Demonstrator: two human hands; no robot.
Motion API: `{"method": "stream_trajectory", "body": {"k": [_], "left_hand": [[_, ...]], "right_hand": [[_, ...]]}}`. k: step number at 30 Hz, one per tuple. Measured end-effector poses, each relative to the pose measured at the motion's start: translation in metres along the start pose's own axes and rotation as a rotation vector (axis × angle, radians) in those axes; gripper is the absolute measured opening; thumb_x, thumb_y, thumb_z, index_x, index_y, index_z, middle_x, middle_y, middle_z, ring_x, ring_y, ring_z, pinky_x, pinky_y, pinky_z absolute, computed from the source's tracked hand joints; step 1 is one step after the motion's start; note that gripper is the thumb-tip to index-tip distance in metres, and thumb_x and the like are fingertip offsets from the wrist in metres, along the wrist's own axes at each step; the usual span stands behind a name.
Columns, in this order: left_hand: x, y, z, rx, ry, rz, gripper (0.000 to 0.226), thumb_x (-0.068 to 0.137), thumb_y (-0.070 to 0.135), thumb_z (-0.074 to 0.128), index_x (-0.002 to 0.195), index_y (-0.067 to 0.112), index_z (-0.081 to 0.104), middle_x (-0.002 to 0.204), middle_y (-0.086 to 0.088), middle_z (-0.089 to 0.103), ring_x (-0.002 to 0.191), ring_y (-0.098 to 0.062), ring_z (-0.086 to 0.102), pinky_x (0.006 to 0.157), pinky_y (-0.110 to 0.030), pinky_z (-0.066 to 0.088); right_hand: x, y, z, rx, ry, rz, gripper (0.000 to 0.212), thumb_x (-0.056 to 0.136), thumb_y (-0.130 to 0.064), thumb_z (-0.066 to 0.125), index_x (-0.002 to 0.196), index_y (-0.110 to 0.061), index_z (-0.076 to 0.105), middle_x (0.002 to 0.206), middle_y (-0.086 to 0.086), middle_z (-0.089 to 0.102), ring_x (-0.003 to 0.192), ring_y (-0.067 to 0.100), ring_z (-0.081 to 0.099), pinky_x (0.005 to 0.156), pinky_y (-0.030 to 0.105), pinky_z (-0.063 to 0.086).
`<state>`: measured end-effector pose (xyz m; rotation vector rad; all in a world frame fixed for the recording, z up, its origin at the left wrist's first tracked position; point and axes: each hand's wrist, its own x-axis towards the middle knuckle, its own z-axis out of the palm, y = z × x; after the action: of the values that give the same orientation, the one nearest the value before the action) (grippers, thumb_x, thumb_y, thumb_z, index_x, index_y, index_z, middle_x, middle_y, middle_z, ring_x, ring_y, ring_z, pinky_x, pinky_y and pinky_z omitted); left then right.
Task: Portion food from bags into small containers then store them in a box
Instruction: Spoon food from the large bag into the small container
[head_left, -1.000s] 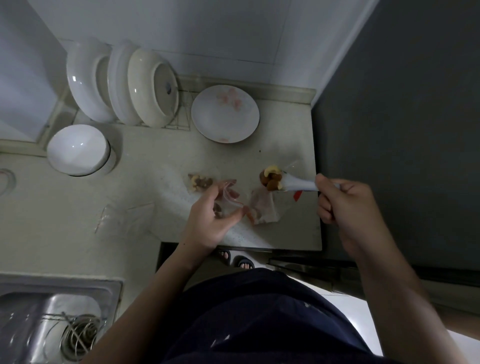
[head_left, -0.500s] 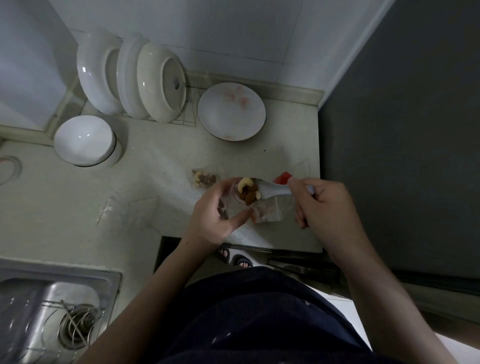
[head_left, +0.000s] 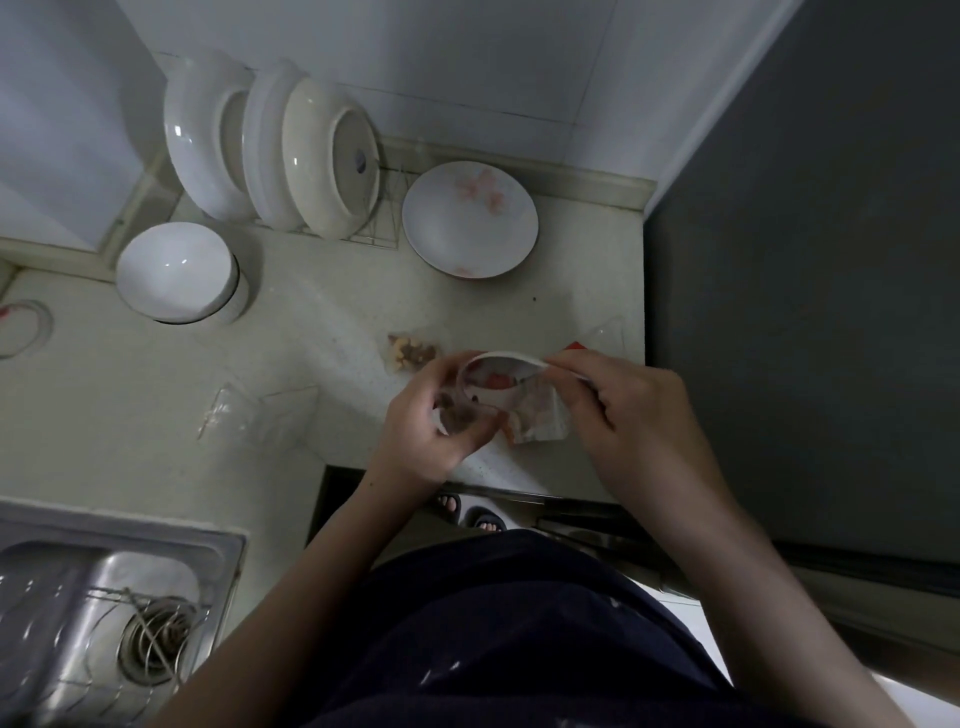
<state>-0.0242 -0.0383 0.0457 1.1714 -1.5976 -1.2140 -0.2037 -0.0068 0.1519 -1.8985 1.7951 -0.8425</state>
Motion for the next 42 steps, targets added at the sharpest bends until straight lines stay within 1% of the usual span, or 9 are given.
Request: {"method": "stream_trajectory", "body": {"k": [4,10,14,17,22,25,29,35,42], "left_hand": [[-0.001,-0.001,0.0,-0.093,0.011,-0.045,0.046,0.078,0.037,0.078,0.117,0.048,0.056,0.115,0.02,0.066,0.109,-0.002,0.062,0.086,-0.01,0.047],[0.0,-0.006,-0.002,-0.279,0.052,-0.171,0.049,0.076,0.037,0.081,0.121,0.032,0.063,0.127,0.012,0.062,0.123,-0.009,0.055,0.092,-0.028,0.051],[0.0,-0.012,-0.008,-0.58,0.053,-0.395,0.047,0.073,0.042,0.08,0.116,0.028,0.068,0.113,0.0,0.068,0.103,-0.024,0.065,0.083,-0.04,0.057],[-0.003,-0.012,-0.005,-0.39,0.048,-0.343,0.04,0.075,0.038,0.078,0.113,0.03,0.068,0.101,0.005,0.071,0.09,-0.017,0.068,0.076,-0.027,0.055],[-0.003,-0.009,0.0,-0.201,0.057,-0.286,0.054,0.068,0.048,0.082,0.116,0.035,0.064,0.115,0.012,0.068,0.105,-0.011,0.066,0.091,-0.04,0.054],[-0.003,-0.005,0.0,-0.167,0.024,-0.285,0.049,0.069,0.045,0.082,0.114,0.037,0.064,0.114,0.015,0.067,0.114,-0.008,0.061,0.097,-0.048,0.051],[-0.005,-0.002,0.002,-0.165,-0.01,-0.285,0.051,0.071,0.04,0.081,0.117,0.031,0.064,0.111,0.012,0.069,0.106,-0.004,0.064,0.092,-0.035,0.056],[-0.005,-0.003,0.001,-0.083,-0.017,-0.267,0.046,0.077,0.03,0.081,0.119,0.029,0.064,0.107,0.014,0.07,0.106,-0.004,0.064,0.094,-0.027,0.05],[-0.005,-0.004,0.0,-0.083,-0.021,-0.281,0.046,0.077,0.027,0.081,0.119,0.026,0.063,0.106,0.007,0.071,0.103,-0.006,0.065,0.091,-0.026,0.051]], "right_hand": [[0.002,0.005,-0.009,0.097,0.062,0.14,0.016,0.093,-0.027,0.057,0.091,-0.022,0.072,0.056,-0.018,0.059,0.051,0.002,0.055,0.048,0.011,0.038],[0.006,0.02,-0.036,0.246,0.177,0.256,0.046,0.093,-0.029,0.055,0.052,-0.009,0.053,0.045,0.011,0.048,0.042,0.022,0.044,0.048,0.031,0.036],[0.006,0.03,-0.049,0.22,0.238,0.306,0.05,0.094,-0.027,0.056,0.048,-0.006,0.052,0.045,0.009,0.052,0.038,0.007,0.042,0.047,0.016,0.033],[0.004,0.034,-0.055,0.079,0.242,0.313,0.05,0.093,-0.027,0.055,0.047,-0.007,0.053,0.042,0.001,0.052,0.038,0.01,0.046,0.045,0.016,0.033],[0.008,0.029,-0.05,-0.353,0.081,0.273,0.038,0.092,-0.034,0.05,0.066,-0.011,0.063,0.051,0.006,0.058,0.05,0.024,0.057,0.052,0.032,0.047],[0.013,0.027,-0.034,-0.465,0.012,0.19,0.032,0.092,-0.037,0.051,0.079,-0.015,0.071,0.064,0.008,0.063,0.061,0.026,0.058,0.051,0.028,0.039],[0.022,0.037,-0.016,-0.534,-0.097,0.039,0.028,0.091,-0.037,0.055,0.086,-0.017,0.075,0.074,0.0,0.058,0.081,0.012,0.038,0.06,0.026,0.031],[0.04,0.045,0.005,-0.711,-0.375,-0.131,0.028,0.095,-0.039,0.048,0.103,-0.027,0.072,0.099,-0.004,0.059,0.104,0.018,0.046,0.077,0.027,0.026],[0.051,0.059,0.033,-0.795,-0.612,0.111,0.014,0.09,-0.009,0.053,0.096,-0.008,0.066,0.099,0.009,0.064,0.088,0.027,0.062,0.065,0.027,0.039]]}}
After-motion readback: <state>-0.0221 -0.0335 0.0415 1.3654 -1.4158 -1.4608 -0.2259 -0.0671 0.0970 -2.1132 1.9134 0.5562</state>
